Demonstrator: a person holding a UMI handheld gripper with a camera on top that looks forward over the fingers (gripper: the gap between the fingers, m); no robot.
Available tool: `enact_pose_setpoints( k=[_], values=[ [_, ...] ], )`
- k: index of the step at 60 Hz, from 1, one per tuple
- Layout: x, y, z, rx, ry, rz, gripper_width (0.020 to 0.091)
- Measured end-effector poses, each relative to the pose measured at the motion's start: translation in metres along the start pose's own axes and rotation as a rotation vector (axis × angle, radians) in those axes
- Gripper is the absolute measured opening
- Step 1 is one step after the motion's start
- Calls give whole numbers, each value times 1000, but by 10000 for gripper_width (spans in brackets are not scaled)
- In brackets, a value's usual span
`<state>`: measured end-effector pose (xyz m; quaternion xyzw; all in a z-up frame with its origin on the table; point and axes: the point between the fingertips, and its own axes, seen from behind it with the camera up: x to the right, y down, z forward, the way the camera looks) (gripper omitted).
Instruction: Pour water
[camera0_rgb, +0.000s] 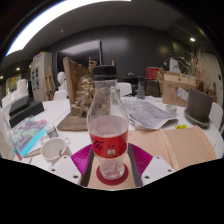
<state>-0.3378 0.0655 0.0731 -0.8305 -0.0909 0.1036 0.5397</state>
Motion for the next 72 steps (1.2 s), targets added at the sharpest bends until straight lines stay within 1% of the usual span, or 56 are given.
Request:
enact_pose_setpoints(
  k=[2, 3, 5, 6, 9, 17, 28, 38, 43, 55, 72],
  values=[
    [-2, 0, -3, -9, -2, 11, 737],
    [-2, 0, -5, -12, -2, 15, 785],
    [-1, 0, -10, -20, 4, 20, 854],
    [0, 0, -13, -23, 9, 20, 866],
    [1, 1, -24, -39, 28, 12, 849],
    [-5, -2, -74, -80, 94, -16, 852],
    [-39, -5, -183, -118, 185, -61, 853],
    [-87, -1, -272, -119, 199, -61, 858],
    [-105, 5, -304, -126, 204, -52, 856],
    [-125, 13, -345, -121, 224, -17, 856],
    [-108, 6, -351, -128, 275, -21, 855]
  ],
)
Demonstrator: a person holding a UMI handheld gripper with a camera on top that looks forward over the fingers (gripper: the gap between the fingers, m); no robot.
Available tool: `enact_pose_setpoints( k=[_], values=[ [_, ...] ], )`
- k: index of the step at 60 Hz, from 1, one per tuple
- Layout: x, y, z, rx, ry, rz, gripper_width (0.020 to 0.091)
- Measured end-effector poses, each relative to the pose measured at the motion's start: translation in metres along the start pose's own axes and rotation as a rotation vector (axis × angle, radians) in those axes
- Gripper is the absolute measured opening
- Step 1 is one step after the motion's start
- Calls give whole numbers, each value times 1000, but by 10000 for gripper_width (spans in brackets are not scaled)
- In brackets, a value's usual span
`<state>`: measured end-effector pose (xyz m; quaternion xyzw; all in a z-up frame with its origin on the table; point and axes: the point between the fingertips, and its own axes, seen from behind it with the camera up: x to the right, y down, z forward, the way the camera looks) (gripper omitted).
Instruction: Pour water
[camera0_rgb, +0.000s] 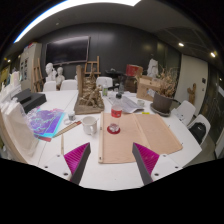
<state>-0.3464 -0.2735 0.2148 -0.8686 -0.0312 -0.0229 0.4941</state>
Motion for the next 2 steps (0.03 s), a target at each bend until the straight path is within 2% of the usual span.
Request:
enact_pose_setpoints(
  k=[2],
  values=[
    [2, -3, 2, 6, 0, 6, 855]
  ],
)
